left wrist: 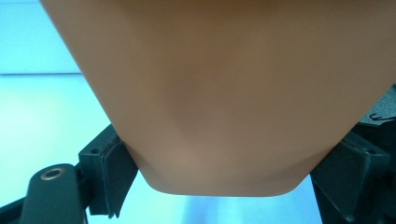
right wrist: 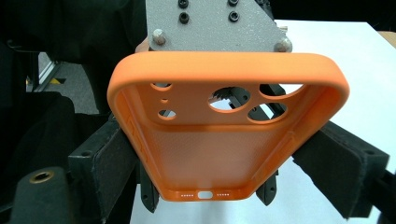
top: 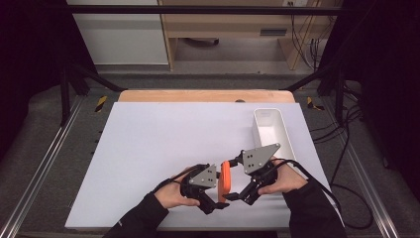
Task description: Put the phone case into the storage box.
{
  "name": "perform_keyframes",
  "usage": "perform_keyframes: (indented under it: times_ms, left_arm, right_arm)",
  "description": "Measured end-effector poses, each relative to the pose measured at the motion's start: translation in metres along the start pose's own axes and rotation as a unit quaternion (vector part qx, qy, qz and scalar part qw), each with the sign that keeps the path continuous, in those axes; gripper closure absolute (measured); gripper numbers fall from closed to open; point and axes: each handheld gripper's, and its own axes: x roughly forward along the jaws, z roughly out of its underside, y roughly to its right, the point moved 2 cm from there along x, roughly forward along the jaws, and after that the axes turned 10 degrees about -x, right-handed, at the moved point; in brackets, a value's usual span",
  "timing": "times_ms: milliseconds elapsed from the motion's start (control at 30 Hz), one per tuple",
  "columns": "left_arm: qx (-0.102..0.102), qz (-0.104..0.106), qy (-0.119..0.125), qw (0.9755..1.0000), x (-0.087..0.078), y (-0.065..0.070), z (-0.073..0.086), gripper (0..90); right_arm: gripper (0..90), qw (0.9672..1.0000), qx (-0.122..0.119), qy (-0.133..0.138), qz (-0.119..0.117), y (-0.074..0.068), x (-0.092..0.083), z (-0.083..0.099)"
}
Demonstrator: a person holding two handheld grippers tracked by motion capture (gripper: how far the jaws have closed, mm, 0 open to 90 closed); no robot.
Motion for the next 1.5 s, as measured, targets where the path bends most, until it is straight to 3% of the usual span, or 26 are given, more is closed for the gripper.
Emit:
perform_keyframes:
  times_ms: [633, 800, 1167, 1500]
  left_arm:
    - [-0.003, -0.002, 0.0, 1.0, 0.0, 0.0, 0.001, 14.6]
    - [-0.004, -0.005, 0.003, 1.0, -0.003, 0.0, 0.001, 10.8]
    - [-0.035, -0.026, 0.021, 0.9988, -0.025, -0.007, 0.008, 4.1]
    - [-0.074, -0.058, 0.038, 0.9948, -0.05, -0.016, 0.024, 3.1]
  right_arm:
    - [15.9, 1.0, 0.002, -0.002, 0.0, 0.001, 0.002, 0.0]
    - [15.9, 1.0, 0.005, -0.002, 0.001, 0.001, 0.0, 0.0]
    - [15.8, 0.9996, 0.003, -0.007, 0.026, 0.004, -0.005, 0.0]
    - [15.7, 0.9988, 0.004, -0.01, 0.049, 0.008, -0.013, -0.002]
